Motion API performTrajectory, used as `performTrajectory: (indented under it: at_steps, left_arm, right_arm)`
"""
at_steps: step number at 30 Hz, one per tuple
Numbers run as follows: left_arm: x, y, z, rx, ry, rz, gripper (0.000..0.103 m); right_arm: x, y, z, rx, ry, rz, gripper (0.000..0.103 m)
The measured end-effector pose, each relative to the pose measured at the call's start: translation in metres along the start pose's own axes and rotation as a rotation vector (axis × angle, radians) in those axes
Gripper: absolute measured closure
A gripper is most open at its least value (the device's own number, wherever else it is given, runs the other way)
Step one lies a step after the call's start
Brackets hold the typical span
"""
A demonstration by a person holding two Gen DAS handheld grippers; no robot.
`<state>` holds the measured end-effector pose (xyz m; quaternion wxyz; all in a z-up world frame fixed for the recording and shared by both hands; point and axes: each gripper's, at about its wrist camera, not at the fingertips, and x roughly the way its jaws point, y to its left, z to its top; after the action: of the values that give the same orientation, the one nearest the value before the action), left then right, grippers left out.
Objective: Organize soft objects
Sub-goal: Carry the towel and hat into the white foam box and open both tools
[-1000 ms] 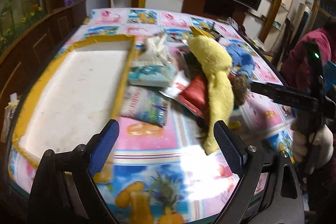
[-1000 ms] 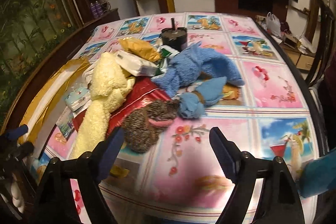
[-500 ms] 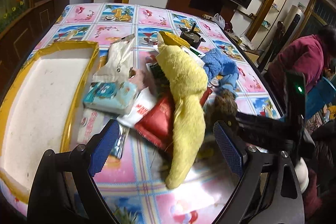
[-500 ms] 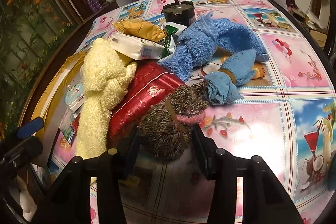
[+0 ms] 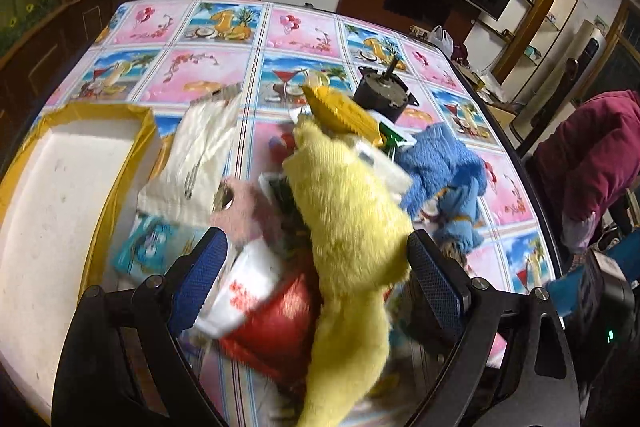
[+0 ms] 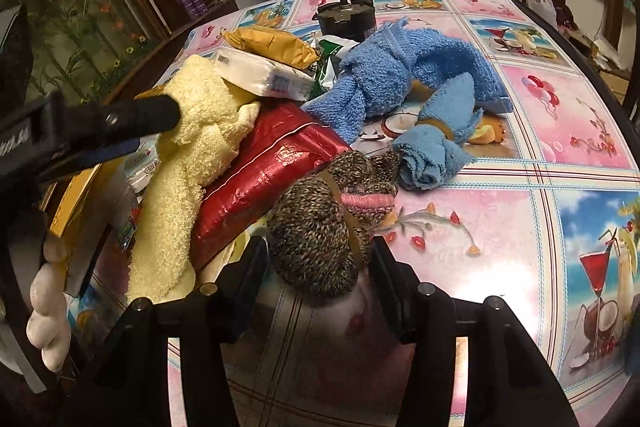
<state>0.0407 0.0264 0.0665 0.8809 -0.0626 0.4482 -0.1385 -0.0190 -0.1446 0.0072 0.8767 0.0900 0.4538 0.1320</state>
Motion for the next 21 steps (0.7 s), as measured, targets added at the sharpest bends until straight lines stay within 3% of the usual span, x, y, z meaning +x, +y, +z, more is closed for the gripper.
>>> performTrajectory:
  at_steps: [6, 12, 14, 16, 18, 21]
  left_arm:
    - [0.028, -0.008, 0.016, 0.001, 0.034, -0.009, 0.011]
    - [0.054, 0.0, 0.017, -0.074, 0.103, -0.021, 0.011]
    - [0.056, 0.006, 0.016, -0.099, 0.111, -0.073, 0.024]
    - [0.048, 0.012, 0.014, -0.122, 0.093, -0.097, 0.046]
    - [0.037, 0.013, 0.013, -0.114, 0.071, -0.105, 0.054]
    - [0.018, 0.009, 0.009, -0.087, 0.017, -0.106, 0.057]
  right_arm:
    - [0.003, 0.002, 0.002, -0.017, 0.003, -0.007, 0.05]
    - [0.006, 0.003, 0.007, -0.021, 0.001, -0.018, 0.05]
    - [0.007, 0.004, 0.007, -0.025, 0.002, -0.027, 0.051]
    - [0.006, 0.004, 0.007, -0.027, -0.006, -0.03, 0.054]
    - [0.005, 0.003, 0.007, -0.025, -0.011, -0.023, 0.055]
    - [0.003, 0.003, 0.006, -0.012, -0.019, -0.001, 0.055]
